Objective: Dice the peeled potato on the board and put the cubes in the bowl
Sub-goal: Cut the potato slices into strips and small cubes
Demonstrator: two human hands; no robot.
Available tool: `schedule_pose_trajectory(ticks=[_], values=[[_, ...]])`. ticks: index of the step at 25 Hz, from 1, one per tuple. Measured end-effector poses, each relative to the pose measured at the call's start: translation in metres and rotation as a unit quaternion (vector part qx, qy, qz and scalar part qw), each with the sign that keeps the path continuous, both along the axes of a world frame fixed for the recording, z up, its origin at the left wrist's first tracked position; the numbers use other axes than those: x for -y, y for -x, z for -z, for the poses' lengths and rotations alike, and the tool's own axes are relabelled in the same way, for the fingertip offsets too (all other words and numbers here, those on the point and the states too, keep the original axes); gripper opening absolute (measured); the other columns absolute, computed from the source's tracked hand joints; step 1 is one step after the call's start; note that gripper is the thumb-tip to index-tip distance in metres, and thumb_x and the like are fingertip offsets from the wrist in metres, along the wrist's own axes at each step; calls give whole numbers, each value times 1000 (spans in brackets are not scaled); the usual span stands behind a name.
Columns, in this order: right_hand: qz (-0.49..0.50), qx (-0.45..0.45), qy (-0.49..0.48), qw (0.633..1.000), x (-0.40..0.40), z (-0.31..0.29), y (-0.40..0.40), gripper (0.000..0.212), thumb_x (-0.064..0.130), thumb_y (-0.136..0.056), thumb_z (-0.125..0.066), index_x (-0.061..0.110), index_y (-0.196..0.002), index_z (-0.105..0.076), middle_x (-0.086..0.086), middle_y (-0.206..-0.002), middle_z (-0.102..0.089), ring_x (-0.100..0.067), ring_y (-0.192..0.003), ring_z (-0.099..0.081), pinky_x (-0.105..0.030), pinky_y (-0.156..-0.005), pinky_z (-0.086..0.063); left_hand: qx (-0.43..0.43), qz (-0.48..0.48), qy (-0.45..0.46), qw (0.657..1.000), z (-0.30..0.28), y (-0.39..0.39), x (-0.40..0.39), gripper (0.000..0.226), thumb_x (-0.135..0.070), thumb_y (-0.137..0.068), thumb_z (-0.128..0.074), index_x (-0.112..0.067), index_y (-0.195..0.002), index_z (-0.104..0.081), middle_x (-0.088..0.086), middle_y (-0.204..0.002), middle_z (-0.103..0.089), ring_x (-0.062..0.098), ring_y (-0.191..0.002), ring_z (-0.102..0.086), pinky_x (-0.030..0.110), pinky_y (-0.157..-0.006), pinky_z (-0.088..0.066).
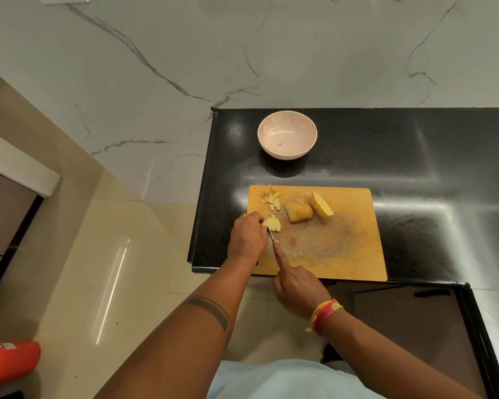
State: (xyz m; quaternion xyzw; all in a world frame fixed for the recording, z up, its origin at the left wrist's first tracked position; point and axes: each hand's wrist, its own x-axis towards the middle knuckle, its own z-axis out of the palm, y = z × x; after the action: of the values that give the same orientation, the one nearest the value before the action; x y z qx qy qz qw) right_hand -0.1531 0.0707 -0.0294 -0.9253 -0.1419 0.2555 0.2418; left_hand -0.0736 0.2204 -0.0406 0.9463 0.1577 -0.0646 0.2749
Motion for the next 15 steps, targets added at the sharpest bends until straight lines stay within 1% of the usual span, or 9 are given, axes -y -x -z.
schedule_pose_trajectory(ticks=[3,6,10,12,15], values=[[-2,0,-12,1000,8,-4,3,78,28,-102,-38,30,-161,13,0,-65,-57,-20,-54,-55,-38,-53,-47,10,-13,17,1000,-2,-1,0,25,-20,-97,-65,-17,-121,-69,5,-118,-64,19,-100,-64,34,-85,-59],[13,30,-32,999,16,-4,2,79,26,-102,-40,30,-161,12,3,-63,-56,-19,-52,-55,-36,-51,-45,21,-7,41,999,0,2,-4,27,-19,-96,-66,-17,-123,-68,4,-117,-63,16,-99,-62,31,-87,-57],[66,27,-40,997,20,2,3,81,24,-101,-41,30,-161,12,4,-60,-57,-18,-49,-54,-39,-49,-47,5,16,64,998,3,11,-1,50,-25,-91,-74,-21,-137,-57,0,-124,-53,15,-104,-59,32,-92,-56],[83,15,-42,996,14,5,4,81,24,-100,-41,29,-161,12,3,-61,-58,-19,-50,-55,-40,-49,-47,-11,19,57,998,2,9,1,56,-26,-88,-78,-21,-139,-54,1,-126,-50,16,-107,-57,34,-94,-54],[96,-4,-42,995,3,8,0,82,23,-100,-40,26,-161,14,2,-62,-58,-19,-50,-54,-33,-45,-38,-17,8,45,999,1,0,4,51,-25,-89,-77,-19,-136,-57,4,-126,-51,20,-109,-56,36,-95,-52]])
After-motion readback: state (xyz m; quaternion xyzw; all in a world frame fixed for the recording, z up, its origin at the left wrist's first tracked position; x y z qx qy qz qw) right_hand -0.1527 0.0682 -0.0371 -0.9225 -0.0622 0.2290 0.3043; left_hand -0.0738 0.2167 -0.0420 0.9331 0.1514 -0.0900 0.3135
